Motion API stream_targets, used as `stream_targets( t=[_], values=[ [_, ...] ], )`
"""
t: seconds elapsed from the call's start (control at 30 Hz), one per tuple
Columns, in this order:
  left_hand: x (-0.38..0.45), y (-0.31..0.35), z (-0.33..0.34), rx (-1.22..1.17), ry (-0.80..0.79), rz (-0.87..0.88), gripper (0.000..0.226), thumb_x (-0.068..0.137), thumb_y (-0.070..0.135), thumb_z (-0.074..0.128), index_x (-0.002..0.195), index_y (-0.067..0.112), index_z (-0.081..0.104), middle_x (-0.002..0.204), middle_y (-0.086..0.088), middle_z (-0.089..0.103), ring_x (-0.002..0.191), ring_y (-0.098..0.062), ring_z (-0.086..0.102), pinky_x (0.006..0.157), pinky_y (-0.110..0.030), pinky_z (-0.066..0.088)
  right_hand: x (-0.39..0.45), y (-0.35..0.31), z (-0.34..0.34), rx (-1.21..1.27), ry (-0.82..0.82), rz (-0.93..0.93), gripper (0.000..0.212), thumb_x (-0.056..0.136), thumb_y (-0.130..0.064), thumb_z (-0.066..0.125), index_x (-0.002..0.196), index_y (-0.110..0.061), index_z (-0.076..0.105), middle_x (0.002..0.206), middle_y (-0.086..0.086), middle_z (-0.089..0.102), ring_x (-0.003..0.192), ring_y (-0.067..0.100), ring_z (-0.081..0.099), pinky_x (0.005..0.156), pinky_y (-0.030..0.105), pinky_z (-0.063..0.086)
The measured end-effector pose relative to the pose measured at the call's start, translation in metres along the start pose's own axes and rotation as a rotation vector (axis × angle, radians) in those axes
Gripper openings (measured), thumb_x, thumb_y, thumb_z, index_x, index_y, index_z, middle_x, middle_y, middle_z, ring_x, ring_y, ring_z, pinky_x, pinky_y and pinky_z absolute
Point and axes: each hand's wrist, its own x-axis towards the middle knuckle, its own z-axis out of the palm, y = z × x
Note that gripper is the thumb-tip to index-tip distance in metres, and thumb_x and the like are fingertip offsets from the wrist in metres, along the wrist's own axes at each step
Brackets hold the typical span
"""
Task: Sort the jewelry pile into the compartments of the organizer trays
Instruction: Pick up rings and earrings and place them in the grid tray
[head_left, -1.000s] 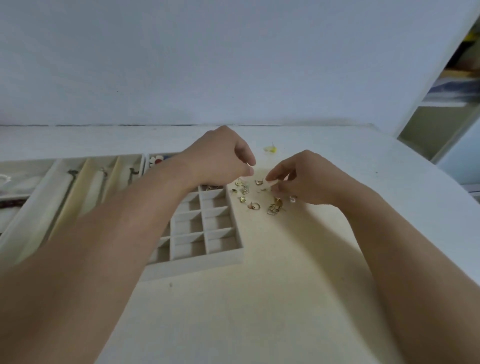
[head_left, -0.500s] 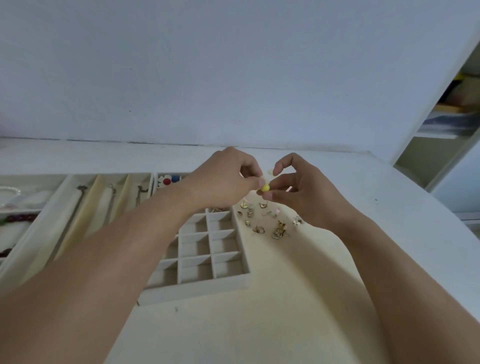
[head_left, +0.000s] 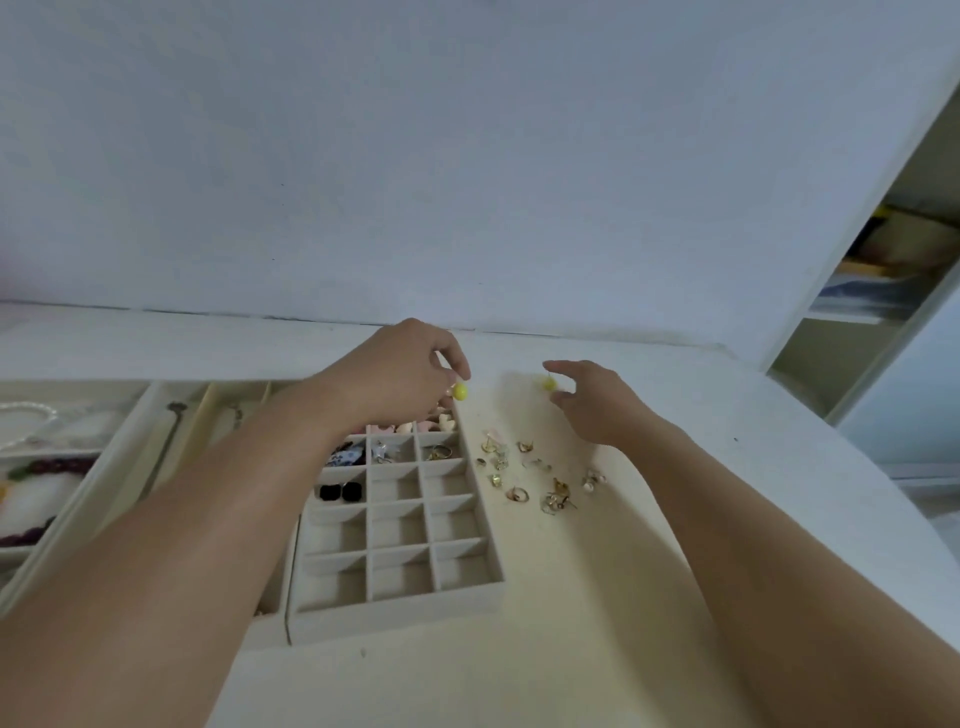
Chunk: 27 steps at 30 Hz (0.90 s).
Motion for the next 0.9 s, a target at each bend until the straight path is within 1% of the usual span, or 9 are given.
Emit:
stream_targets(
  t=[0.13, 0.23, 0.3, 0.4, 0.53, 0.67, 0.77, 0.83, 0.9],
  values=[
    [-0.003, -0.002, -0.007, -0.004, 0.017, -0.014, 0.016, 0.097, 0.017, 0.06, 0.11, 0.026, 0.056, 0.089, 0.003, 0.074, 0.084, -0.019, 0.073, 0.068, -0.039, 0.058, 0.022, -0.009, 0.004, -0.022, -0.025, 0.085, 0.065, 0.097, -0.035, 0.061, 0.155, -0.02, 0.035, 0.149, 0.002, 0.049, 0.137, 0.026, 0.043, 0.109, 0.041, 0.041],
    [-0.004, -0.004, -0.014, 0.012, 0.035, -0.031, 0.018, 0.097, 0.017, 0.061, 0.11, 0.027, 0.054, 0.095, 0.003, 0.072, 0.088, -0.018, 0.071, 0.053, -0.028, 0.047, 0.031, -0.006, 0.003, 0.084, 0.019, 0.143, 0.047, 0.091, -0.034, 0.071, 0.133, -0.014, 0.063, 0.133, 0.005, 0.061, 0.118, 0.024, 0.059, 0.09, 0.029, 0.046],
    [-0.006, -0.004, -0.02, 0.045, 0.048, -0.024, 0.02, 0.095, 0.016, 0.06, 0.109, 0.028, 0.053, 0.099, 0.003, 0.07, 0.09, -0.019, 0.07, 0.057, -0.028, 0.043, 0.03, -0.005, 0.003, 0.13, 0.023, 0.131, 0.035, 0.088, -0.033, 0.074, 0.117, -0.013, 0.072, 0.116, 0.002, 0.066, 0.101, 0.02, 0.062, 0.08, 0.027, 0.045],
    [-0.011, -0.002, -0.027, 0.051, 0.053, -0.023, 0.023, 0.091, 0.009, 0.054, 0.104, 0.029, 0.054, 0.094, 0.002, 0.071, 0.077, -0.019, 0.067, 0.061, -0.03, 0.046, 0.021, -0.008, -0.001, 0.102, 0.009, 0.119, 0.03, 0.092, -0.036, 0.071, 0.106, -0.01, 0.075, 0.102, 0.001, 0.069, 0.09, 0.019, 0.062, 0.073, 0.028, 0.046],
    [-0.017, 0.007, -0.031, 0.07, 0.079, -0.014, 0.025, 0.089, 0.006, 0.049, 0.09, 0.026, 0.064, 0.085, 0.0, 0.073, 0.058, -0.015, 0.057, 0.056, -0.028, 0.047, -0.006, -0.029, -0.015, 0.15, 0.1, 0.109, 0.043, 0.097, -0.04, 0.064, 0.099, 0.002, 0.074, 0.082, 0.004, 0.07, 0.07, 0.027, 0.061, 0.065, 0.032, 0.048],
    [-0.025, 0.01, -0.029, 0.078, 0.108, 0.033, 0.023, 0.092, 0.01, 0.053, 0.091, 0.025, 0.07, 0.086, 0.003, 0.07, 0.062, -0.012, 0.062, 0.051, -0.022, 0.042, -0.051, -0.07, -0.03, 0.398, 0.199, -0.039, 0.03, 0.088, -0.048, 0.072, 0.087, -0.019, 0.079, 0.08, 0.0, 0.076, 0.079, 0.021, 0.073, 0.076, 0.036, 0.06],
    [-0.036, 0.0, -0.034, 0.103, 0.104, 0.022, 0.027, 0.094, 0.008, 0.054, 0.084, 0.026, 0.072, 0.082, 0.003, 0.069, 0.072, -0.012, 0.069, 0.055, -0.025, 0.048, -0.076, -0.101, -0.024, 0.571, 0.126, -0.164, 0.016, 0.081, -0.038, 0.078, 0.082, -0.022, 0.076, 0.076, -0.006, 0.077, 0.075, 0.017, 0.075, 0.077, 0.041, 0.062],
    [-0.046, -0.011, -0.042, 0.11, 0.077, 0.0, 0.03, 0.091, 0.005, 0.055, 0.079, 0.025, 0.074, 0.078, -0.002, 0.072, 0.073, -0.02, 0.07, 0.065, -0.033, 0.054, -0.086, -0.114, -0.012, 0.603, 0.041, -0.209, 0.014, 0.079, -0.032, 0.083, 0.081, -0.021, 0.075, 0.076, -0.005, 0.077, 0.07, 0.018, 0.074, 0.064, 0.038, 0.059],
    [-0.056, -0.023, -0.05, 0.135, 0.057, -0.008, 0.032, 0.091, 0.004, 0.053, 0.08, 0.024, 0.075, 0.077, -0.001, 0.073, 0.073, -0.014, 0.071, 0.076, -0.038, 0.057, -0.091, -0.121, 0.001, 0.581, -0.026, -0.238, 0.015, 0.078, -0.033, 0.085, 0.08, -0.022, 0.075, 0.076, -0.005, 0.077, 0.064, 0.014, 0.071, 0.054, 0.028, 0.05]
  ],
)
